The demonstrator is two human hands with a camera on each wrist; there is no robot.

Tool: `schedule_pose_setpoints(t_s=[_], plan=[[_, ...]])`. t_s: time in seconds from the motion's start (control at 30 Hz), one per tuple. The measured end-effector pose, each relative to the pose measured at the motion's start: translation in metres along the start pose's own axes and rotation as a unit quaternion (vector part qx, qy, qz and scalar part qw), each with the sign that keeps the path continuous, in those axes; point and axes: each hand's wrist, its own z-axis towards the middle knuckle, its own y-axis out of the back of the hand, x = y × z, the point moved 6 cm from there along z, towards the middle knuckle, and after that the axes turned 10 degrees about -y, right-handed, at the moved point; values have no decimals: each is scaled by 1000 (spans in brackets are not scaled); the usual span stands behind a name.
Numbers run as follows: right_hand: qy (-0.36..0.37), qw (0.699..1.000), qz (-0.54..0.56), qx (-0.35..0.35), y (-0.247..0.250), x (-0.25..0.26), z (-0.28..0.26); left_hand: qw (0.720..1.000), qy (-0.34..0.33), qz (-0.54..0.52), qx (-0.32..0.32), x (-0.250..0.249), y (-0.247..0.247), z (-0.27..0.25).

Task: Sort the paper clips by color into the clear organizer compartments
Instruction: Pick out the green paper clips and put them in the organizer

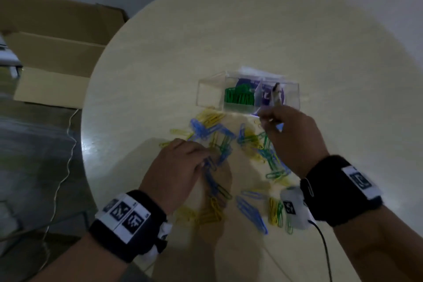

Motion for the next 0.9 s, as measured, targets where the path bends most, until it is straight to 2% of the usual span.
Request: schedule_pose_setpoints(t_s=[0.07, 0.13, 0.2, 0.23, 0.3, 0.43, 0.53, 0.67, 0.77, 0.9], plan=[[60, 994, -84, 47, -22, -9, -31, 1000, -7, 8, 19, -5, -9, -15], [84, 974, -178, 112, -45, -25, -57, 999, -5, 16, 30, -6, -13, -28], [48, 960, -225, 157, -55, -48, -70, 999, -5, 29, 26, -4, -12, -35], [26, 961, -225, 158, -55, -57, -72, 999, 1, 38, 17, -2, -8, -37], [8, 972, -196, 129, -47, -64, -70, 999, 16, 48, -13, 5, 1, -37], [31, 995, -98, 16, -23, -58, -56, 997, 32, 38, -62, 11, 13, -9], [33, 996, -76, -36, -15, -53, -42, 998, 9, 36, -59, 2, 6, 26], [32, 994, -106, -26, -21, -50, -23, 999, 3, 52, -11, 5, -8, 43], [-23, 989, -149, 6, -24, -67, -15, 998, 23, 57, -13, 15, -4, 38], [-85, 993, -76, -16, -12, -90, -26, 997, 72, 16, -12, 28, 2, 27]])
